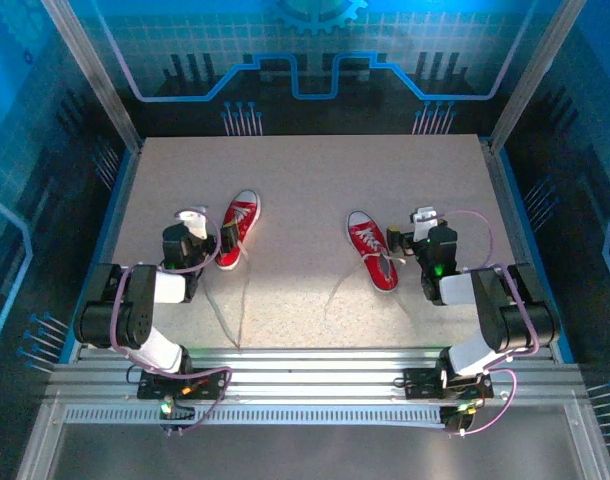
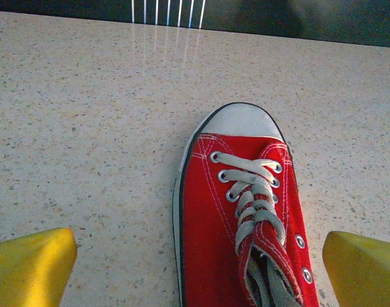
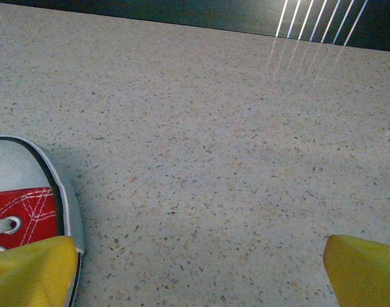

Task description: Tie the shoes

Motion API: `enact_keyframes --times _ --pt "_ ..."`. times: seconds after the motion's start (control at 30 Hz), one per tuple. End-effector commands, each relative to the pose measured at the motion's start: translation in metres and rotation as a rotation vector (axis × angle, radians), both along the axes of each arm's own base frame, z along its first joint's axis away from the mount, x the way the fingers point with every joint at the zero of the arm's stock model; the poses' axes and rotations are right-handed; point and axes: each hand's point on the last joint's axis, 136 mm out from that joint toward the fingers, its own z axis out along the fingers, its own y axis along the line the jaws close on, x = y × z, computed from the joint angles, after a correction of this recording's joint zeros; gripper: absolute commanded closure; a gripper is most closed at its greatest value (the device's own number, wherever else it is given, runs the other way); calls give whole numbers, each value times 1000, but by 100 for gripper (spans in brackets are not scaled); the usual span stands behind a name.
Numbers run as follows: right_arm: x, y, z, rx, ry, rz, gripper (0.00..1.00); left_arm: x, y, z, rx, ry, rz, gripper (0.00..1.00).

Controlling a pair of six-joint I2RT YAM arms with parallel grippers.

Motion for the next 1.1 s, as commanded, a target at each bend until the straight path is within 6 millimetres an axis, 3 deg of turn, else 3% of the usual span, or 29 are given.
enact_keyframes --times 0.0,0.23,0.37,0.47,0.57,0.67,0.77,0.9,0.97,1.07 --pt "8 -3 12 -5 -36 0 0 2 -1 8 22 -29 -8 1" --pt "6 6 18 -5 -36 65 0 -6 -1 26 23 -53 -5 1" --pt "8 3 45 1 26 26 0 -12 -5 45 15 -4 6 2" --pt "3 9 65 34 181 27 5 -14 -25 62 -7 9 -36 6" --pt "-13 30 77 23 314 95 14 -16 -71 76 -30 46 -149 15" --pt "-40 47 66 -1 435 124 24 -27 -132 73 21 132 -302 19" --pt "-66 51 56 52 538 87 33 -44 -191 52 72 247 -434 23" --pt "-103 56 31 110 665 58 30 -78 -256 13 187 395 -561 23" --pt "-117 56 21 117 709 53 27 -94 -277 -5 247 426 -594 22" --pt "-129 55 8 126 744 45 26 -105 -290 -31 294 468 -581 21"
